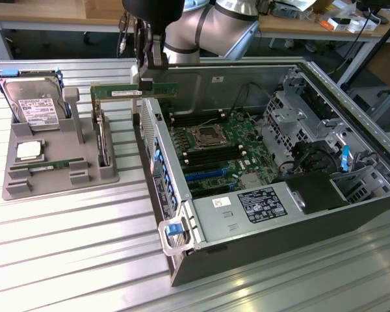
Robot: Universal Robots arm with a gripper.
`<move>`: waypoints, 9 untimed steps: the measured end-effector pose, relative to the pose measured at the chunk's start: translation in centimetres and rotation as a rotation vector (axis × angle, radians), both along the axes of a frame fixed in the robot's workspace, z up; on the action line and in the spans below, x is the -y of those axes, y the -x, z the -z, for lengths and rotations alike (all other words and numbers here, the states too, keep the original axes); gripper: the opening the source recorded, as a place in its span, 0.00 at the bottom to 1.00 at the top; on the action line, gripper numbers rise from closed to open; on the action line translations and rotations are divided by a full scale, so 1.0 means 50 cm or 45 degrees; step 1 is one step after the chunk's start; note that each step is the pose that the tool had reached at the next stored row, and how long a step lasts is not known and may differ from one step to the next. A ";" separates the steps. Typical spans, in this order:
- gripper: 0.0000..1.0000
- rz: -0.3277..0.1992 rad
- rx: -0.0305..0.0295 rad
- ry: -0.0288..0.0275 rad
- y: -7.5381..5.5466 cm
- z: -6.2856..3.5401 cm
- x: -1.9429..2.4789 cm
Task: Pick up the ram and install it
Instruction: 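Pick up the ram and move it above insertion slot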
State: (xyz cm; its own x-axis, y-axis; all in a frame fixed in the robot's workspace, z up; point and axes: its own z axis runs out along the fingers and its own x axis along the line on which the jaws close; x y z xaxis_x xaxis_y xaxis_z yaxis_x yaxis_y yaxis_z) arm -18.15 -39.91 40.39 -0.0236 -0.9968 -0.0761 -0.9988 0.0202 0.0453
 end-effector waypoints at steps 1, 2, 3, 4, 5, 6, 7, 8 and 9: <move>0.12 0.000 0.0000 0.0001 -0.004 0.000 0.0000; 0.12 0.000 0.0000 0.0001 -0.006 0.000 0.0000; 0.12 0.000 0.0001 0.0000 -0.014 0.000 0.0000; 0.12 0.000 0.0000 0.0000 -0.022 0.000 0.0000; 0.12 0.000 0.0000 0.0000 -0.027 0.000 0.0000; 0.12 0.000 0.0000 0.0000 -0.032 0.000 0.0000; 0.12 0.000 0.0000 0.0001 -0.038 0.000 0.0000; 0.12 0.000 0.0000 0.0001 -0.044 0.000 0.0000; 0.12 0.000 0.0000 0.0000 -0.051 0.001 0.0000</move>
State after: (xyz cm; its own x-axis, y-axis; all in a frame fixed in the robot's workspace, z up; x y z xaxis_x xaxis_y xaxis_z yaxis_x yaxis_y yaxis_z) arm -15.58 -39.91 40.36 -0.0237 -0.9968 -0.0760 -0.9988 0.0203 0.0453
